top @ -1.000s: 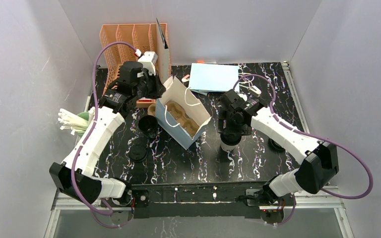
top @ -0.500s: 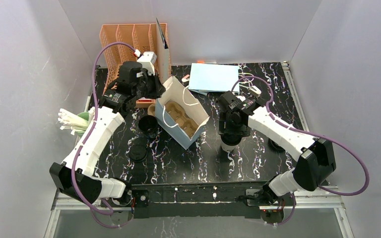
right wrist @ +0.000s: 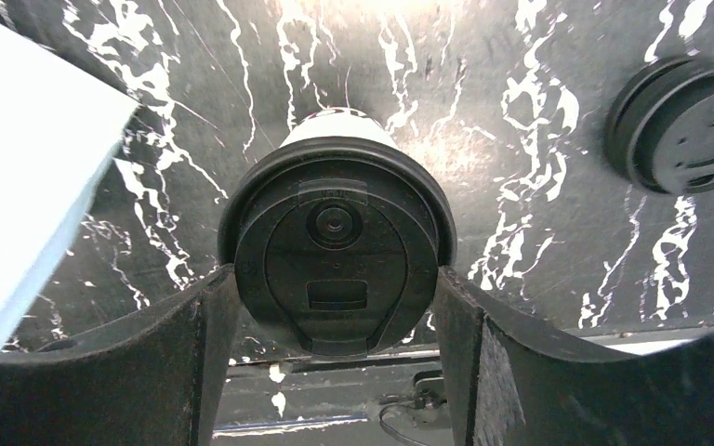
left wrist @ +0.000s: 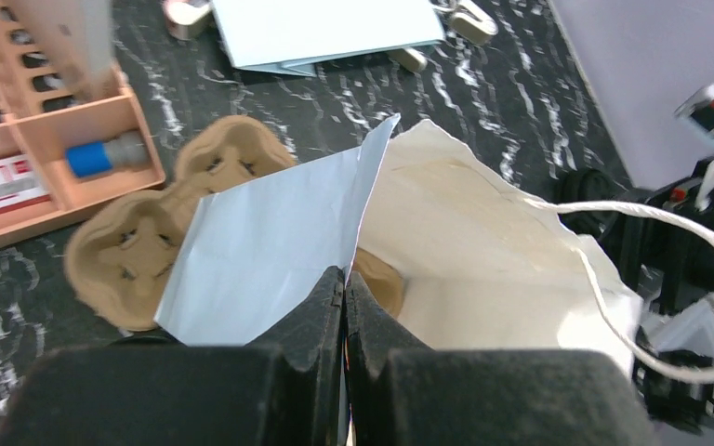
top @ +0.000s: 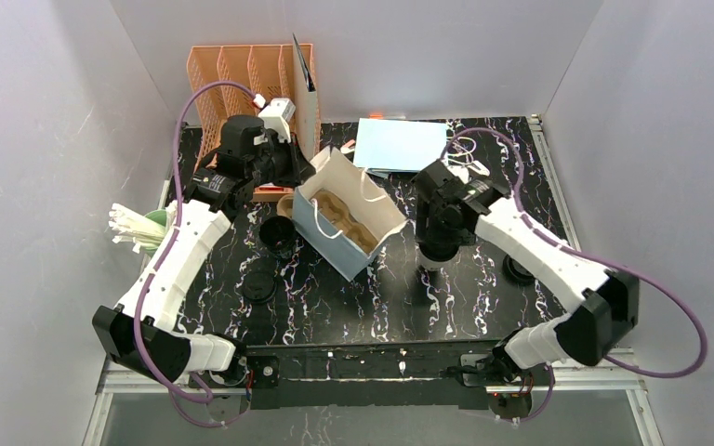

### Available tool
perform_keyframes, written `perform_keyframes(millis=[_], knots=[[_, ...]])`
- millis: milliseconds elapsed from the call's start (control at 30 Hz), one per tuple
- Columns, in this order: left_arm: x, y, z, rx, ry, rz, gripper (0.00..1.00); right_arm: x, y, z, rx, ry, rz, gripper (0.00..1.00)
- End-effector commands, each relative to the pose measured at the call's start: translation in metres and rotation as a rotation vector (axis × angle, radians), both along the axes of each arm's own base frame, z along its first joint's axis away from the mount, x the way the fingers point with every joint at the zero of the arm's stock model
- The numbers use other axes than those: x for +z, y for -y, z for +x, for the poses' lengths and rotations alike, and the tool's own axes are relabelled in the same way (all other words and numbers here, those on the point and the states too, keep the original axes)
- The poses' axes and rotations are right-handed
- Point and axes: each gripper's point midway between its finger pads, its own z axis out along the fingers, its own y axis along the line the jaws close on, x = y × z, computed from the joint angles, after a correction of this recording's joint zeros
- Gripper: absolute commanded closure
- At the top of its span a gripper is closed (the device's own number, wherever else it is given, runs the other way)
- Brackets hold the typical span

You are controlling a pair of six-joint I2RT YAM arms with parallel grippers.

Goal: Pack the takeout coffee
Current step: Pick up the coffee cup from the center of the board.

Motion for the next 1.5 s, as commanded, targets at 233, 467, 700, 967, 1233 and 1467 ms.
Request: perform_keyframes(millis=[233, 467, 700, 967, 1233, 1467], knots=[[0.064, 0.064, -0.046, -0.343, -0.094, -0.367, 1.0, 0.114, 0.048, 0.013, -0.007, 0.398, -0.024, 0.43], [0.078, 0.082, -0.072, -0.441, -0.254, -0.505, 1.0, 0.157, 0.04, 0.036, 0.028, 0.5, -0.04, 0.45], [0.078, 0.12, -0.095, -0.456, -0.34, -0.523, 1.0, 0.206, 0.038, 0.037, 0.091, 0.615, 0.011, 0.47], [0.058, 0.13, -0.13, -0.406, -0.545, -0.473, 1.0, 0.223, 0.036, 0.02, 0.161, 0.642, 0.091, 0.49], [-0.015, 0.135, -0.102, -0.229, -0.577, -0.341, 1.0, 0.237, 0.029, 0.008, 0.252, 0.643, 0.142, 0.5], [-0.044, 0.134, -0.075, -0.162, -0.511, -0.266, 0.98, 0.277, 0.002, 0.0, 0.35, 0.682, 0.287, 0.52]])
